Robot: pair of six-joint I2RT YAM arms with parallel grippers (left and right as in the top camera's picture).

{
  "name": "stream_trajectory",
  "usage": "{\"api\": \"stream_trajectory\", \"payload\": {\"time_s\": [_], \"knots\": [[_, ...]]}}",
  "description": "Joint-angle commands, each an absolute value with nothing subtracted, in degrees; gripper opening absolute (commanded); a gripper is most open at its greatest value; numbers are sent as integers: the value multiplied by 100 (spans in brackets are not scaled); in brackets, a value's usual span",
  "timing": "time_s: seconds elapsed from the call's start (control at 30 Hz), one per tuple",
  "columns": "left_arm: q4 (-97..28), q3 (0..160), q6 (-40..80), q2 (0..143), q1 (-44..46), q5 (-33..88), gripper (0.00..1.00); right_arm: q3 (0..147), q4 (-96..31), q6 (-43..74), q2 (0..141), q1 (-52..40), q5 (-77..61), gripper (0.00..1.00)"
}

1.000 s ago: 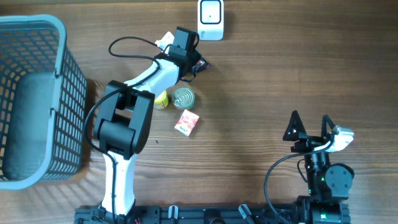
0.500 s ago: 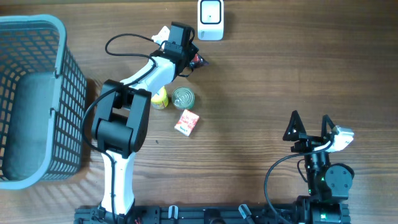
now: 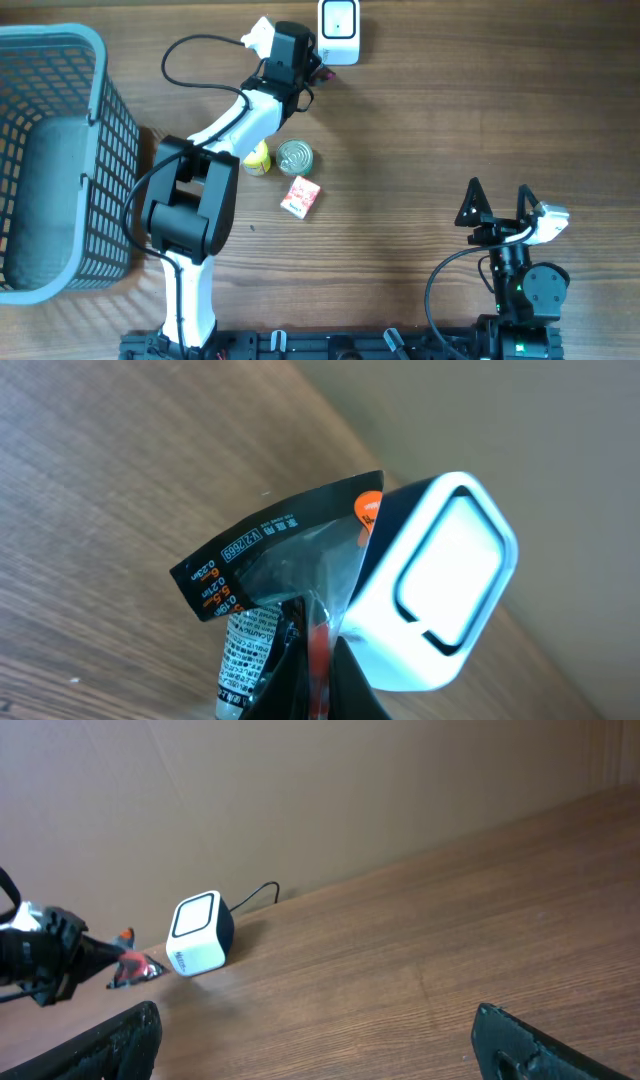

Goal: Scan the item barcode
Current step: 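Hold the bag's barcode in front of the white scanner, left gripper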

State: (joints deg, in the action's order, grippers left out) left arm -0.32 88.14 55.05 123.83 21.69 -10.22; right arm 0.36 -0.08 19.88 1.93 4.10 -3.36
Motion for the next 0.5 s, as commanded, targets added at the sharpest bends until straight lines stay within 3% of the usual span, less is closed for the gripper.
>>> {"api": "stream_trajectory", "payload": {"time_s": [0.0, 0.47], "knots": [[307, 8853, 5273, 12160, 2283, -1358, 4, 32, 5, 1964, 167, 392, -301, 100], [2528, 8851, 5273, 12352, 2305, -1955, 4, 32, 5, 1962, 167, 392, -301, 100]]}}
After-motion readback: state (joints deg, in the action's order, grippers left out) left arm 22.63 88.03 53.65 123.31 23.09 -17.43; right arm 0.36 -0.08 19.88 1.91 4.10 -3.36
